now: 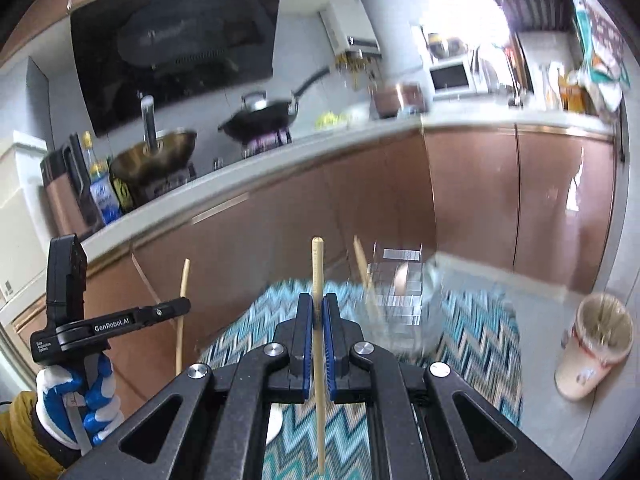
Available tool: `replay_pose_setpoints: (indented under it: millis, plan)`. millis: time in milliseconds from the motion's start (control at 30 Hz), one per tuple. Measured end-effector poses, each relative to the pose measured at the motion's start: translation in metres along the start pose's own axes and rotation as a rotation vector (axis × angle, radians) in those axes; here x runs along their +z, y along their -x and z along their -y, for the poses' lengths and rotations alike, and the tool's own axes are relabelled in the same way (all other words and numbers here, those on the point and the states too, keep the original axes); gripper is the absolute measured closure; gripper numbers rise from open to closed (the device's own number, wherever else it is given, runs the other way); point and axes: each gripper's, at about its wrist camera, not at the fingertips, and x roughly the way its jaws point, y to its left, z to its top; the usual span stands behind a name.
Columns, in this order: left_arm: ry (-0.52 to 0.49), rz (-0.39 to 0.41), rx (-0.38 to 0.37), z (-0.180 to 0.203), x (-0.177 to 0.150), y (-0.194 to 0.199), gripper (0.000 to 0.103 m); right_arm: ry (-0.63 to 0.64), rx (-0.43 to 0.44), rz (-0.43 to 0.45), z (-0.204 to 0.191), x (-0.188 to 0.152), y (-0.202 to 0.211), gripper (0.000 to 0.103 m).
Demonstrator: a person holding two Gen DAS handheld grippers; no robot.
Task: Organize utensils
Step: 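Carry the chopstick with the left tool while the right tool carries its chopstick to the holder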
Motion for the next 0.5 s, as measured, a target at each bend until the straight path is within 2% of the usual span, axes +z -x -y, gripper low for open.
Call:
replay_pose_setpoints:
  millis: [167, 267, 500]
  plan:
    - [-0.021, 0.074, -0.07, 0.03, 0.038, -0.032, 0.098, -0.001, 0.009, 0.115, 0.023, 0.031, -0.015, 0.097]
    - [-0.026, 0.145, -0.108, 0.047, 0.064, -0.056, 0.098, 0.008, -0.005, 0.188, 0.037, 0.049, -0.027, 0.097]
    - [-0.028, 0.273, -0.106, 0.066, 0.095, -0.124, 0.098, 0.033, -0.049, 0.288, 0.066, 0.066, -0.067, 0.097]
